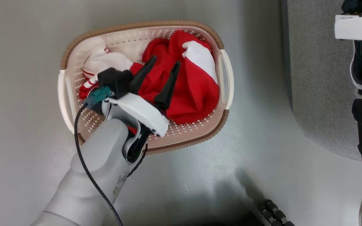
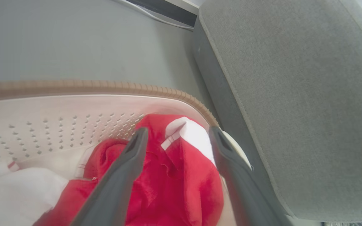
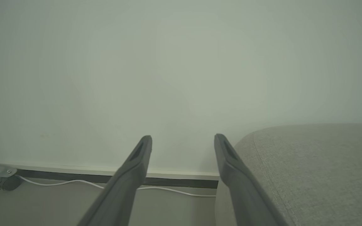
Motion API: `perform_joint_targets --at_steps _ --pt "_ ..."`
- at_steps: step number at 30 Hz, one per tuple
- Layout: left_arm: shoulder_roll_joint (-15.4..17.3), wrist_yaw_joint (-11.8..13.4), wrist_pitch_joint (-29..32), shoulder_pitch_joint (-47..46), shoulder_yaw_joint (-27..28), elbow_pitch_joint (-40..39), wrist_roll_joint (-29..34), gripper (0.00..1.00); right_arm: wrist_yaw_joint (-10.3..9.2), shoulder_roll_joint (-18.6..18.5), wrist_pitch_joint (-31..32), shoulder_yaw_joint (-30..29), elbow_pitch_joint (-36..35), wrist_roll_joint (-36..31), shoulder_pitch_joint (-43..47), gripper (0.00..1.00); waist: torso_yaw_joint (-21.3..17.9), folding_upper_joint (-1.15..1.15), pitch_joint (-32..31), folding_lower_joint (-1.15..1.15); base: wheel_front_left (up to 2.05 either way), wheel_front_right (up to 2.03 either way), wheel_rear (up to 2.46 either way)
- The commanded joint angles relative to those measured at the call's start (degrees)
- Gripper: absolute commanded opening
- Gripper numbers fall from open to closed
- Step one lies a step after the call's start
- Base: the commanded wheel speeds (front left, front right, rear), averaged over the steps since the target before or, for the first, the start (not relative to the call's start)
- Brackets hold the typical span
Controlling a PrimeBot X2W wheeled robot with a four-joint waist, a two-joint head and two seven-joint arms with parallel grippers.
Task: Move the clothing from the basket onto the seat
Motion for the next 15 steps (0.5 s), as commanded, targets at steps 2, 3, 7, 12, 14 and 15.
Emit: perform_joint_targets --at_steps 2,3,7,12,14,15 --pt "0.34 -0.42 -0.33 -1.27 -0.71 -0.71 -3.82 1.00 0.24 0.61 -0.54 0.83 -2.08 -0.13 0.07 1.00 -1.75 0.00 2.06 0.00 0.00 0.00 0.00" --pt "0.34 -0.42 -0.33 -2.39 -2.23 -0.80 -4.28 1.00 0.24 0.72 -0.54 1.07 -2.14 -0.03 -0.10 1.00 -2.03 0.00 2.49 0.00 0.00 0.00 0.00" --pt "0.34 -0.42 -0.33 -5.76 -6.26 0.83 -5.79 1.00 0.24 1.13 -0.54 1.63 -2.30 0.34 -0.48 1.00 -3.07 0.00 3.75 0.00 0.00 0.00 0.00" --pt "0.34 -0.42 -0.33 -9.21 -8.02 5.72 -6.18 1.00 0.24 1.89 -0.54 2.12 -2.85 0.69 -0.70 1.00 -4.66 0.00 4.90 0.00 0.00 0.00 0.00" --pt "0.34 -0.42 -0.33 -10.38 -8.70 8.18 -6.38 1.00 0.24 2.19 -0.54 2.06 -3.01 0.92 -0.57 1.00 -5.22 0.00 5.35 0.00 0.00 0.00 0.00" --pt "0.34 -0.42 -0.33 -10.80 -9.16 9.21 -6.83 1.00 0.24 2.32 -0.54 2.12 -3.05 1.02 -0.54 1.00 -5.50 0.00 5.58 0.00 0.00 0.00 0.00"
